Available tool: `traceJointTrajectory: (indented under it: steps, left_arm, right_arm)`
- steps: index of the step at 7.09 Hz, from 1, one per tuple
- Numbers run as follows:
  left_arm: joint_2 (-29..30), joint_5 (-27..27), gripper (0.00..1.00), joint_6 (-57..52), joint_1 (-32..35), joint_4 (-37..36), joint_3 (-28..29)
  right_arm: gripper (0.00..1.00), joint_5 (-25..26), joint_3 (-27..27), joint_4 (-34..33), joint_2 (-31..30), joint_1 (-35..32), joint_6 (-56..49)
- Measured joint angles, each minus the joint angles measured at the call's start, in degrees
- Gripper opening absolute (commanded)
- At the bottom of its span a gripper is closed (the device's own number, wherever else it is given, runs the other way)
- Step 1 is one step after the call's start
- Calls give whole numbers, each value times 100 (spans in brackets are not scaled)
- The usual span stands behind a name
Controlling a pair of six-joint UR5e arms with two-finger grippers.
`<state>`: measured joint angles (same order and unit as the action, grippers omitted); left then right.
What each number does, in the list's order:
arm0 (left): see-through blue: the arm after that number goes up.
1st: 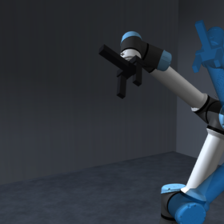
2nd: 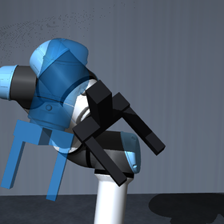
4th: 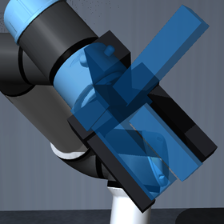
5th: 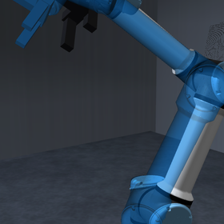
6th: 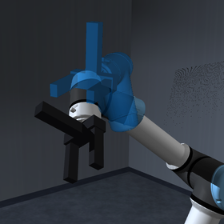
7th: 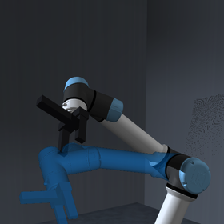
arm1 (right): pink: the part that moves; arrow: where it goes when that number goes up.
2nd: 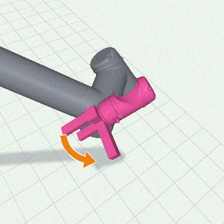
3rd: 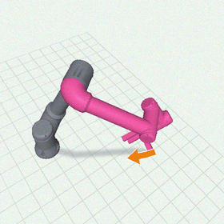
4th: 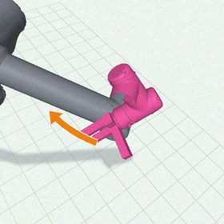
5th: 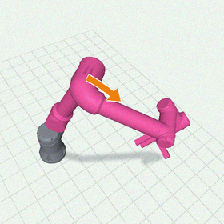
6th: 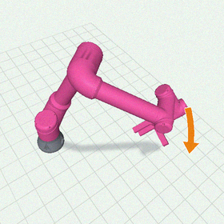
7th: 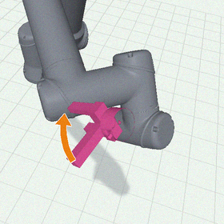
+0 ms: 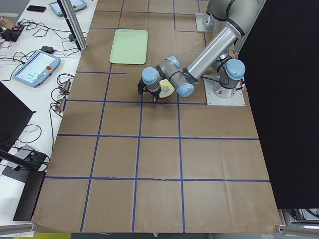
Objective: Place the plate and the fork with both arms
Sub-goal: 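Lift the plate with the left gripper and carry it onto the green tray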
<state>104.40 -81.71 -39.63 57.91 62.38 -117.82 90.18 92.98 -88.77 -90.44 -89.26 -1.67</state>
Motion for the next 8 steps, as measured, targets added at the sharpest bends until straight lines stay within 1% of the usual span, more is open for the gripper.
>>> traceJointTrajectory:
  steps: [3,6,7,8]
  left_arm:
    - [-94,122,0,175,38,6,21]
    - [-86,481,0,377,145,40,251]
    - [-69,601,0,546,331,49,375]
    - [-18,672,0,859,687,57,585]
  right_arm:
    - [100,0,-1,0,0,5,0]
    - [100,0,-1,1,0,5,0]
    - [100,0,0,1,0,6,0]
    - [100,0,1,1,0,6,0]
